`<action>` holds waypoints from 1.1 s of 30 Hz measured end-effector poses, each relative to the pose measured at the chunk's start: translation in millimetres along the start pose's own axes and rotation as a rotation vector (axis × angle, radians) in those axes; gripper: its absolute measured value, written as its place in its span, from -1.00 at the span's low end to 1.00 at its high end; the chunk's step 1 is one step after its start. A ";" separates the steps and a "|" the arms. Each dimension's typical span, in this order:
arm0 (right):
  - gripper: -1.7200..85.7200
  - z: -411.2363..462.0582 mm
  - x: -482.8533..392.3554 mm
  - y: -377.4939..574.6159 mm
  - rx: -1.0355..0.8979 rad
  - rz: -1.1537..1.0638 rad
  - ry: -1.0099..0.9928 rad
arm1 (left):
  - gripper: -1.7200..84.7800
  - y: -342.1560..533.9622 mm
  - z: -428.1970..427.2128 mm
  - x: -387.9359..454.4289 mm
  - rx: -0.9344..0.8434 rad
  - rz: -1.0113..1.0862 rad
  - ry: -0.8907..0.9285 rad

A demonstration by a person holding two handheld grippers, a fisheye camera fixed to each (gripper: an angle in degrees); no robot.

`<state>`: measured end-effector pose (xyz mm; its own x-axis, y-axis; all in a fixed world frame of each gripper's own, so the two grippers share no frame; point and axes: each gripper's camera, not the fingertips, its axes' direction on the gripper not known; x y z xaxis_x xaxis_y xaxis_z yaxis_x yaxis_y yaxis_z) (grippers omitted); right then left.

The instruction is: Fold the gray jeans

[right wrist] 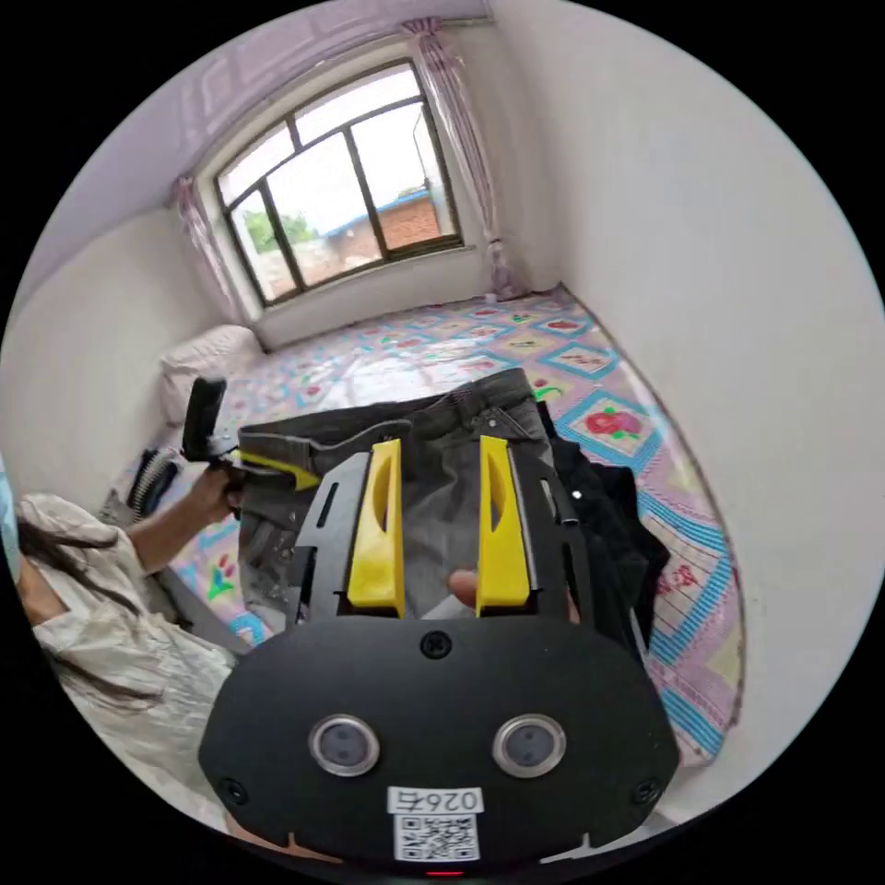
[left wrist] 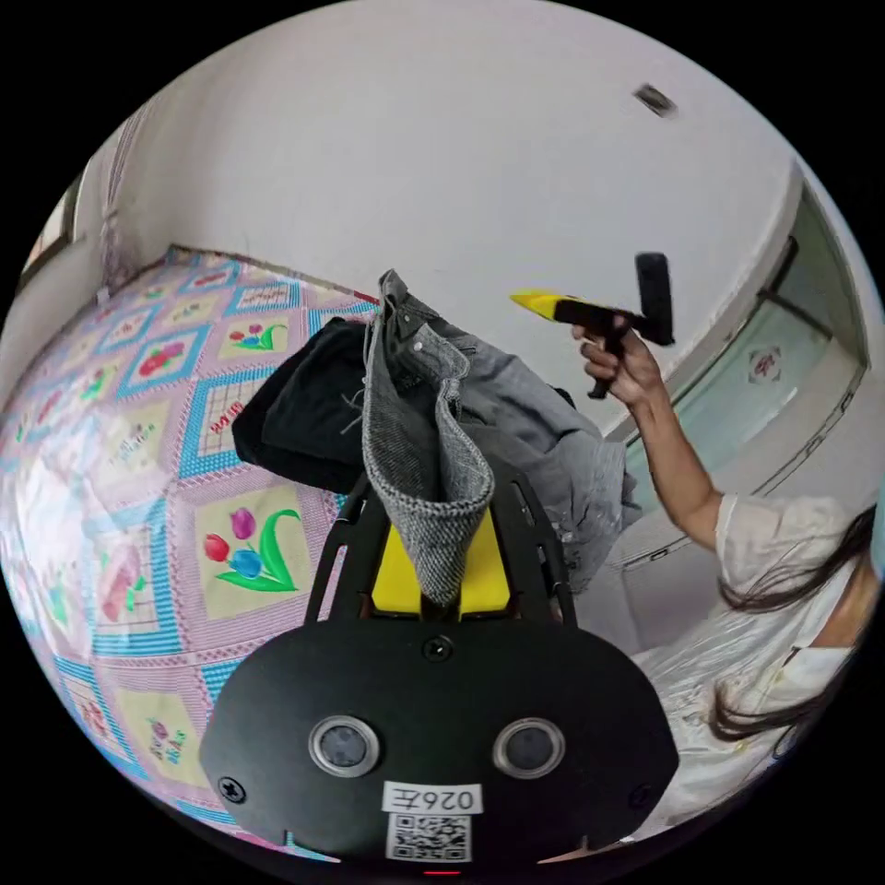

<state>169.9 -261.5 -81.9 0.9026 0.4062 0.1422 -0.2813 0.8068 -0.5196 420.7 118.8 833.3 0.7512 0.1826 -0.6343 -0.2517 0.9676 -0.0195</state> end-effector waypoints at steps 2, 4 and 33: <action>-0.62 21.0 29.6 -11.5 -0.008 -0.019 0.040 | -0.91 15.2 -11.7 43.1 0.020 0.131 -0.086; -0.53 44.4 55.3 -23.5 -0.022 -0.059 0.057 | -0.91 29.1 -19.5 71.6 0.030 0.202 -0.122; -0.22 298.3 -82.5 87.9 -0.119 -0.225 -1.296 | -0.91 298.9 -339.9 483.1 0.163 0.742 -0.188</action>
<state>-26.5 -96.1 112.1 -0.0571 0.4367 0.8978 -0.0769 0.8947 -0.4401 501.0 437.0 258.4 0.5158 0.8041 -0.2954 -0.6466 0.5917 0.4815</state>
